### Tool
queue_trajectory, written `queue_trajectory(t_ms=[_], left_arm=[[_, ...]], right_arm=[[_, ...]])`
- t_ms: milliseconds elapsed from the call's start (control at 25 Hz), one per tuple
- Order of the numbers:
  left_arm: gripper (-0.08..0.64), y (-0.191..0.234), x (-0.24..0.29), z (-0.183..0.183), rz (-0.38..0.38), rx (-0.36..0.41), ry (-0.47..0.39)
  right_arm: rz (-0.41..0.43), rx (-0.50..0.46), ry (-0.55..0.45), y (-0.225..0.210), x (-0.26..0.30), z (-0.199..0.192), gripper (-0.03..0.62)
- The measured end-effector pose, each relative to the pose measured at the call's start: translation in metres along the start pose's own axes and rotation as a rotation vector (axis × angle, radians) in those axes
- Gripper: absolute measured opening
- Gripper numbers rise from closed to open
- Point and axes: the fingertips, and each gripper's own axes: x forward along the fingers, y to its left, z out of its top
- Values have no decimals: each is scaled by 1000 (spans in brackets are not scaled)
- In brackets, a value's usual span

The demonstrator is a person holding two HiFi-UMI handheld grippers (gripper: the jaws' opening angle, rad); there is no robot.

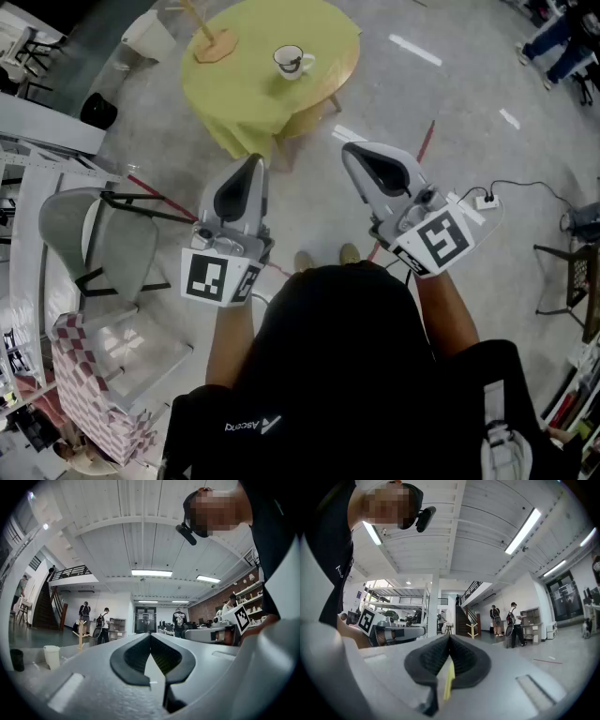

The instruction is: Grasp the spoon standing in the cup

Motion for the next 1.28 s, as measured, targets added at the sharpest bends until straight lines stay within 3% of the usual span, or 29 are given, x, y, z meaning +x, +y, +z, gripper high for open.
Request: queue_trajectory(t_ms=[600,960,1280], left_arm=[[10,-16,18,-3,13,13,24],[9,-24,60,-7,72,50,30],[11,-7,102,-33,92,49,55]], right_arm=[[23,4,-22,-18,-10,10,3],[98,-10,-35,-55,-26,14,3],[95,-11,-23,-93,-19,4,3]])
